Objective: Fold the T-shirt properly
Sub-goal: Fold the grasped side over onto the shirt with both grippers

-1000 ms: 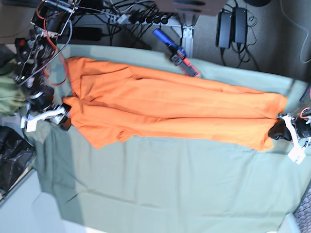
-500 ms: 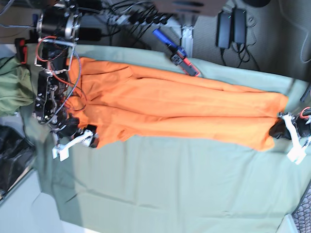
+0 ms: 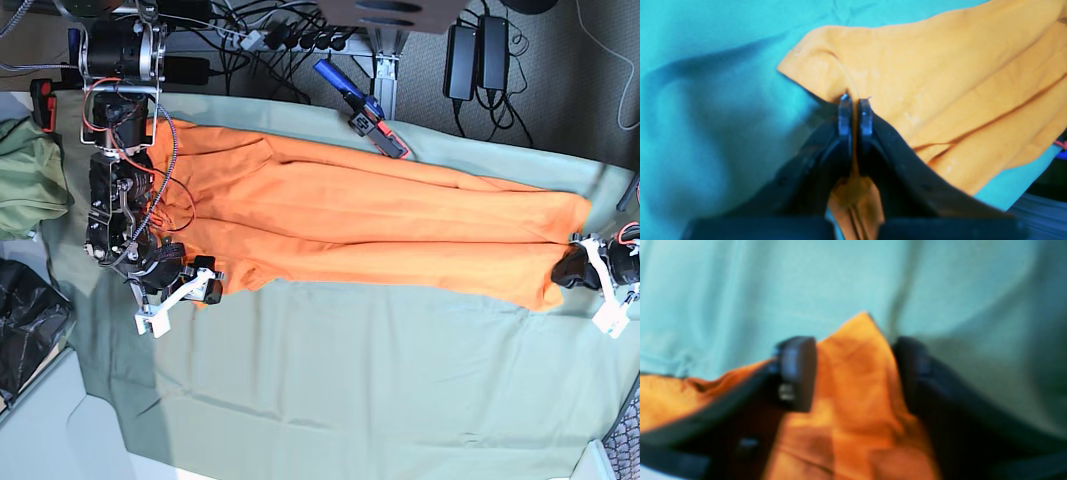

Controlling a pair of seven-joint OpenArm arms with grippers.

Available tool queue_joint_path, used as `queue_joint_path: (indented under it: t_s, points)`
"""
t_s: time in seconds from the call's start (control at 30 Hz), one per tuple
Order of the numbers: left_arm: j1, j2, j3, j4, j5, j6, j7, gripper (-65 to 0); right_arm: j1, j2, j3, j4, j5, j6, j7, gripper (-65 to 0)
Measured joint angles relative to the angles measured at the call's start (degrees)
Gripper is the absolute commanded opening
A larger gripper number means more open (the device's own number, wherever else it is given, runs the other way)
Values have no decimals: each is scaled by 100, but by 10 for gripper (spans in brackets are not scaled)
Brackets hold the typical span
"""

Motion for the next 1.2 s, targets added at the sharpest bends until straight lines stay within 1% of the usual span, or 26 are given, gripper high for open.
queue_joint_path:
  t_s: [0.07, 0.1, 0.3, 0.33, 0.4, 0.47, 0.57, 0.63, 0.8, 1.03, 1.13, 1.2]
  points:
    - [0, -2, 0, 0, 0, 0, 0, -650, 0, -17, -2, 31, 22, 0, -98, -625]
    - [0, -2, 0, 0, 0, 0, 0, -650, -2, -31, -9, 35, 37, 0, -94, -650]
    - [2, -2, 0, 0, 0, 0, 0, -650, -4, -31, -7, 61, 33, 0, -103, -650]
    - [2, -2, 0, 0, 0, 0, 0, -650, -17, -31, 7, 111, 26, 0, -186, -650]
    - [0, -2, 0, 0, 2, 0, 7, -650, -31, -33, 72, 267, 26, 0, -466, -650]
    - [0, -4, 0, 0, -28, 0, 129, -650, -39, -33, 170, 474, 127, 0, -909, -650]
    - [17, -61, 0, 76, -553, 0, 459, -650, -92, -52, 391, 839, 380, 0, -1375, -650]
    - [15, -125, -2, 219, -758, 0, 669, -650, -214, -46, 586, 1226, 511, 0, -1432, -650]
    - [15, -249, 0, 649, -841, 0, 717, -650, -857, 179, 774, 2061, 592, 0, -1515, -650]
    - [146, -619, 0, 905, -881, 0, 750, -650, -2031, 507, 826, 3298, 621, 2, -1554, -650]
    - [289, -774, 0, 914, -1005, -2, 739, -650, -2492, 590, 999, 3687, 621, 2, -1563, -650]
    - [393, -866, 0, 918, -1051, -2, 741, -588, -2743, 603, 1200, 3893, 649, 2, -1582, -650]
